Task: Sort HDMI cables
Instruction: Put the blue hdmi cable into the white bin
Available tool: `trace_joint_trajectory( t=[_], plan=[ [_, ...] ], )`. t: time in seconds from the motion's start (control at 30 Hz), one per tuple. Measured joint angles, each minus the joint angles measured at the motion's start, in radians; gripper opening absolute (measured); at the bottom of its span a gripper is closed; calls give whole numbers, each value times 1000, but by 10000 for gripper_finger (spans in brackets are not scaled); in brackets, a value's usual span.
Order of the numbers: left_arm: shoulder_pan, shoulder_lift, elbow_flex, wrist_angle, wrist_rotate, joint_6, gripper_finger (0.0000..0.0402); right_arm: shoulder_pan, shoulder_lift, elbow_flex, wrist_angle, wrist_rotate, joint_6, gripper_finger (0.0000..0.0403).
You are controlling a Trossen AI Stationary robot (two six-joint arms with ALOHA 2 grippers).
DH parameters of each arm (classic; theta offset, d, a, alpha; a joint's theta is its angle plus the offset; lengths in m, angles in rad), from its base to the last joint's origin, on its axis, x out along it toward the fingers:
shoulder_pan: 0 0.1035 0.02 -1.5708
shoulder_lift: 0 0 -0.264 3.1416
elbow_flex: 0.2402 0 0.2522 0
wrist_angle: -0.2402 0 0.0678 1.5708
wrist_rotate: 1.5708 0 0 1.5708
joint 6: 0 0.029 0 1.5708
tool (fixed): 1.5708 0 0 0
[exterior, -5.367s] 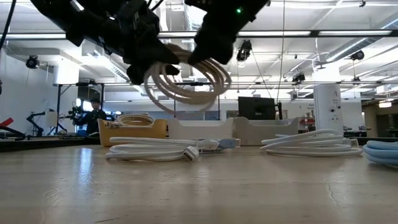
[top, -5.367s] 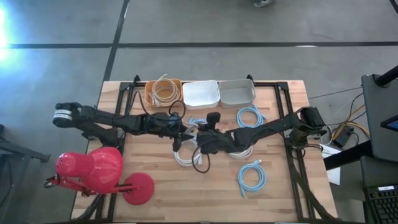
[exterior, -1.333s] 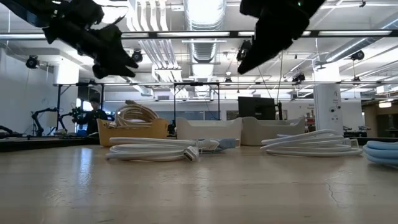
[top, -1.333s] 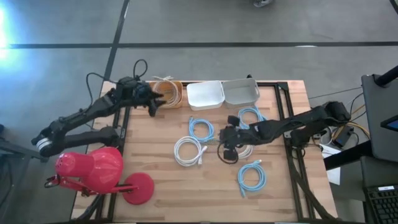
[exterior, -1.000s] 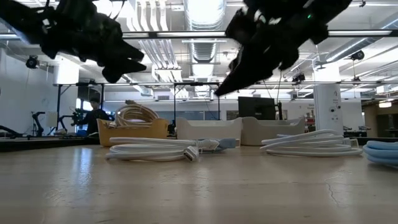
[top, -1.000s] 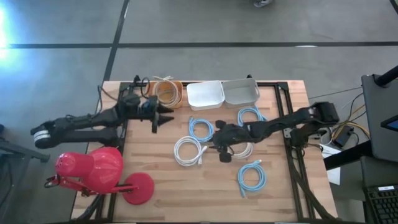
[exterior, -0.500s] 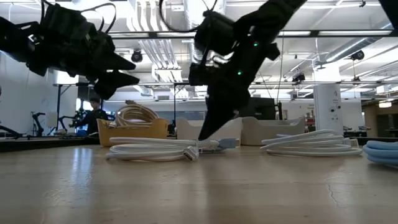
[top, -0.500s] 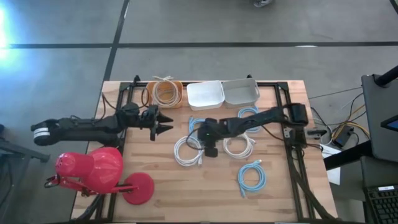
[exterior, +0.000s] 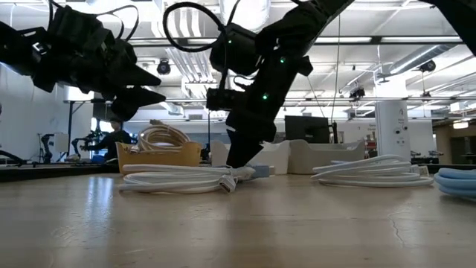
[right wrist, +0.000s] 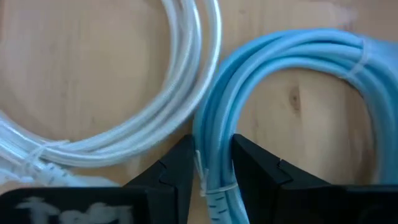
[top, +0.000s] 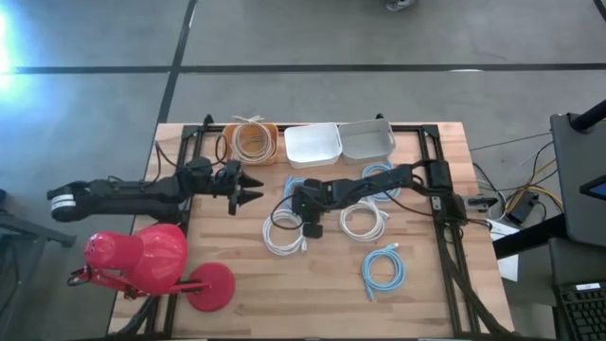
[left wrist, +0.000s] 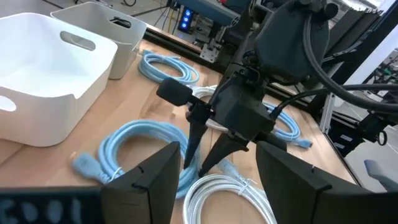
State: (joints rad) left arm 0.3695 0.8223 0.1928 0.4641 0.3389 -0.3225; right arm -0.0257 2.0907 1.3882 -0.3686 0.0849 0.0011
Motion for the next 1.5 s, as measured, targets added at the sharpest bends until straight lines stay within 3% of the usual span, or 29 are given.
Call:
trace_joint_trajectory(
  t=[0.33,0.7,0.97,1.07,1.3,1.5],
  plan=[
    [0,0,0,0,0,0,213,-21,1,-9,-47,-4,31,124],
    [0,0,0,0,-26,0,213,-20,-21,-2,-122,-7,43,38],
    [0,0,0,-1,-29,-3,213,14,-152,-4,-230,1,78,35],
    [0,0,-1,-1,-29,-15,213,28,-222,-5,-231,97,72,35],
    [0,0,-1,-1,-56,-17,213,26,-368,-9,-201,433,-43,40],
    [0,0,-1,-2,-74,-19,213,-59,-372,-10,-102,434,-135,46]
  ],
)
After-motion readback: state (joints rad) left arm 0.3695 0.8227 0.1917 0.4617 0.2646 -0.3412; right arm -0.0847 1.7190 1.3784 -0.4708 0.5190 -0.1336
